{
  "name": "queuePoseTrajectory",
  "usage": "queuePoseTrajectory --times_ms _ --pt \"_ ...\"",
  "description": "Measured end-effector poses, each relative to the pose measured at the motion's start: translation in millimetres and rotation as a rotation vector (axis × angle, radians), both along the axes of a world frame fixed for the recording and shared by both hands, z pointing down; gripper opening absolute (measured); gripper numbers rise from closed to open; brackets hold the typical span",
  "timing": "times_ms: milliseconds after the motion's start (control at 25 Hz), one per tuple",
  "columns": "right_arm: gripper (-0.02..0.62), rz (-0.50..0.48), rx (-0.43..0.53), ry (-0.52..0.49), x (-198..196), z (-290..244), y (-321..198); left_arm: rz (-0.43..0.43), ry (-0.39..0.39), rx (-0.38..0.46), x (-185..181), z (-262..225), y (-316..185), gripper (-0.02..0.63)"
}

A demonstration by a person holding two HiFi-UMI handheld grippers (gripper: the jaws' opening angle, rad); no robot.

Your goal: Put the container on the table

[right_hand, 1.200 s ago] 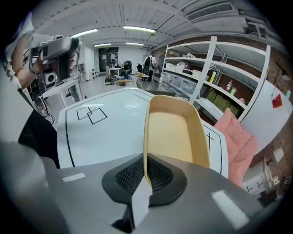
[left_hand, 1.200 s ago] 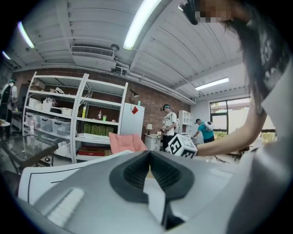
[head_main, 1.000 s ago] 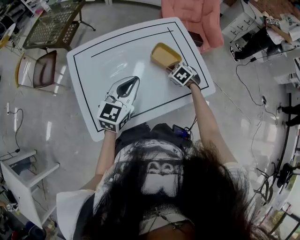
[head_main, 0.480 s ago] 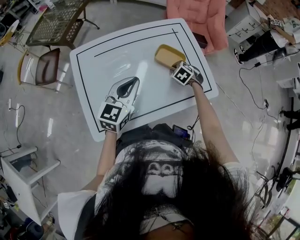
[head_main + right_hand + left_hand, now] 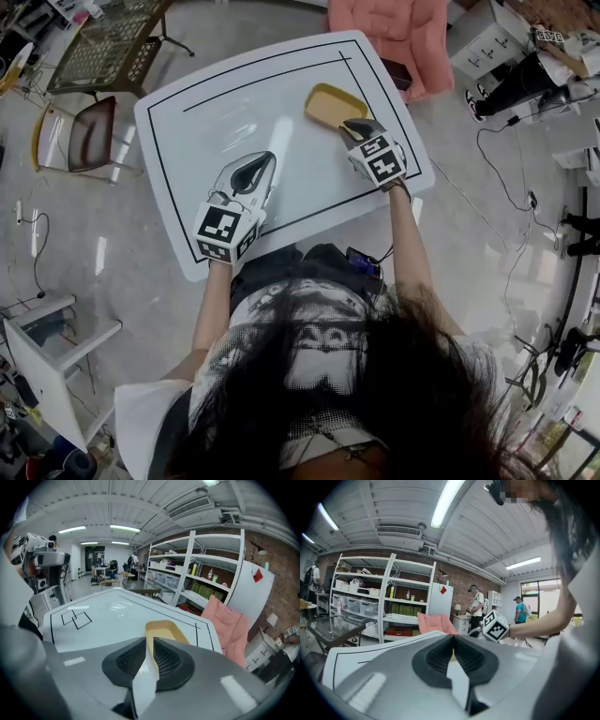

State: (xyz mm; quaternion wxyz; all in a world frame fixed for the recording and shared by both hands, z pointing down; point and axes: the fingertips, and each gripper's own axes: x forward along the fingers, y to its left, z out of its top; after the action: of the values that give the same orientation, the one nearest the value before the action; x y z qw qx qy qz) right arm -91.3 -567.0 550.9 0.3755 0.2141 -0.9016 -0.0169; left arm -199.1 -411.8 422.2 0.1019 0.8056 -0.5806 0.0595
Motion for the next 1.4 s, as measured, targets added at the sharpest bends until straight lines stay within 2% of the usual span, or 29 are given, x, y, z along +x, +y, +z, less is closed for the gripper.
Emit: queuePoseTrajectory --times_ms 240,440,720,960,1400 --pt "0.052 0.028 0.018 -0.167 3.0 -39.2 42.4 0.01 -0.001 -0.01 12.7 2.4 2.2 0.0" --pt "0.052 0.013 0.021 -0.249 11.4 -61.6 81.5 0.003 -0.006 -0.016 27.0 1.6 11.3 0.0" --pt "0.052 -0.036 0.045 -0.275 45.6 -84.4 121.5 -0.038 -0.003 0.006 54.2 -16.1 33.1 0.0" --pt "0.051 -0.062 0.054 -0.313 89.5 -95.2 160.3 -0.081 -0.029 0.025 92.5 -28.7 60.3 0.0" --pt "0.043 -0.128 0.061 -0.39 171.6 -108.8 241.6 -0.186 -0.047 0.032 168.0 -32.8 146.5 0.0"
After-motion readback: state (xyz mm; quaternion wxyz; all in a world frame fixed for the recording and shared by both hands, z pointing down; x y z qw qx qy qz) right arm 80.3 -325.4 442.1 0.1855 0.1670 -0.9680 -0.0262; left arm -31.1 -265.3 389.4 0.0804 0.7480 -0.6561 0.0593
